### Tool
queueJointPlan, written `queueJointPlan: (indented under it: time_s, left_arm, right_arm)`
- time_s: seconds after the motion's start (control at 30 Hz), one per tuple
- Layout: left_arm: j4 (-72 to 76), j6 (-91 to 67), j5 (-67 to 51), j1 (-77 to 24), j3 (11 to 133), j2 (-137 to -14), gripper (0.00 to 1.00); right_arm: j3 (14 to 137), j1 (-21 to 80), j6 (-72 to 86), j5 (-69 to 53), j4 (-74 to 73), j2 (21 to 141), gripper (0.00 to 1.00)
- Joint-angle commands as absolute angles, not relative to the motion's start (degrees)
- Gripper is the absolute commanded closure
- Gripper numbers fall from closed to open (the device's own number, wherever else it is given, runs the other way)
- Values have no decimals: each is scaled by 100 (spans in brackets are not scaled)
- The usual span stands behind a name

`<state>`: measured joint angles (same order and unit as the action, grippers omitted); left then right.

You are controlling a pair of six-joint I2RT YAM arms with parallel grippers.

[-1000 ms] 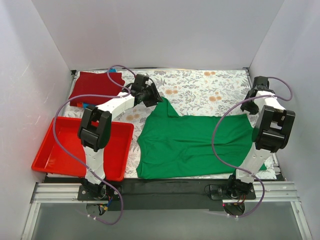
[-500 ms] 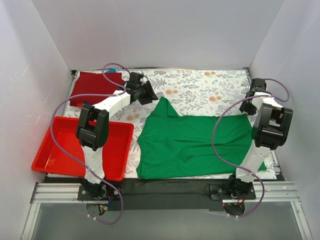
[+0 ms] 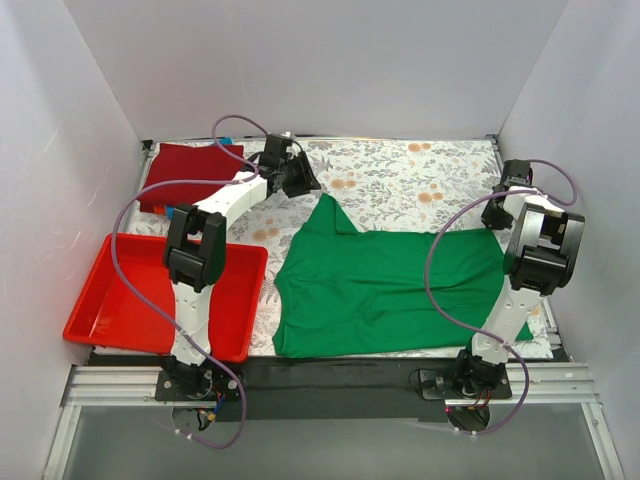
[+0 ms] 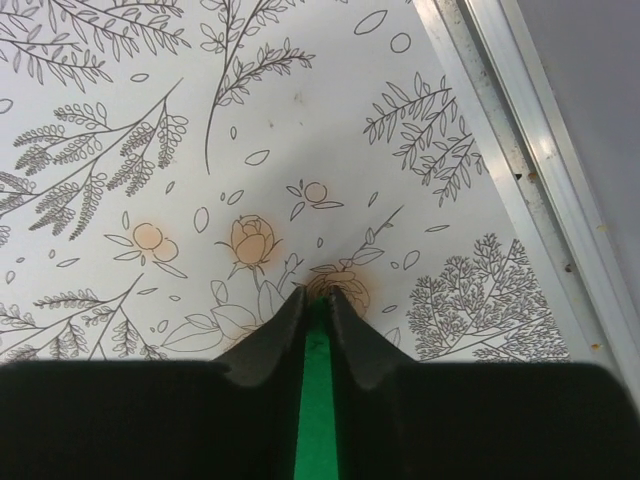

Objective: Fold and stack the t-shirts
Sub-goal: Fold the tshirt

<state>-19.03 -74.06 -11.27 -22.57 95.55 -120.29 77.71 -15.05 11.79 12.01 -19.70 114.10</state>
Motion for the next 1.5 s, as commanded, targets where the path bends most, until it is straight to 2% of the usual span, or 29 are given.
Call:
queueJointPlan:
  time_s: [0.0, 0.1, 0.2, 0.53, 1.07, 1.3, 1.43, 1.47]
  left_arm:
    - [-1968, -7207, -1108, -2215, 9992, -12278, 61]
    - [-1995, -7172, -1081, -2224, 10318, -12603, 62]
    - [-2039, -7146, -1055, -2224, 10633, -12875, 62]
    - [-2136, -7110, -1037, -2285, 11355, -13667, 63]
    - [-2153, -6979, -976, -2496, 11575, -14045, 63]
    - [-2171, -6935, -958, -2523, 11435, -14027, 84]
    - [-2162, -6996, -1028, -2531, 11434, -14045, 100]
    - [-2162, -7013, -1028, -2523, 11452, -14045, 100]
  right_arm:
    - [7612, -1538, 1178, 1160, -1881, 11505, 82]
    - [7515, -1538, 1169, 1134, -1872, 11470, 89]
    - [7409, -1529, 1169, 1116, -1872, 11426, 91]
    - [7330, -1529, 1187, 1011, -1872, 11399, 91]
    - [7286, -1529, 1178, 914, -1881, 11452, 92]
    - [7365, -1529, 1178, 870, -1890, 11513, 92]
    - [7383, -1529, 1195, 817, -1942, 11453, 99]
    - [7392, -1538, 1204, 817, -1951, 11417, 99]
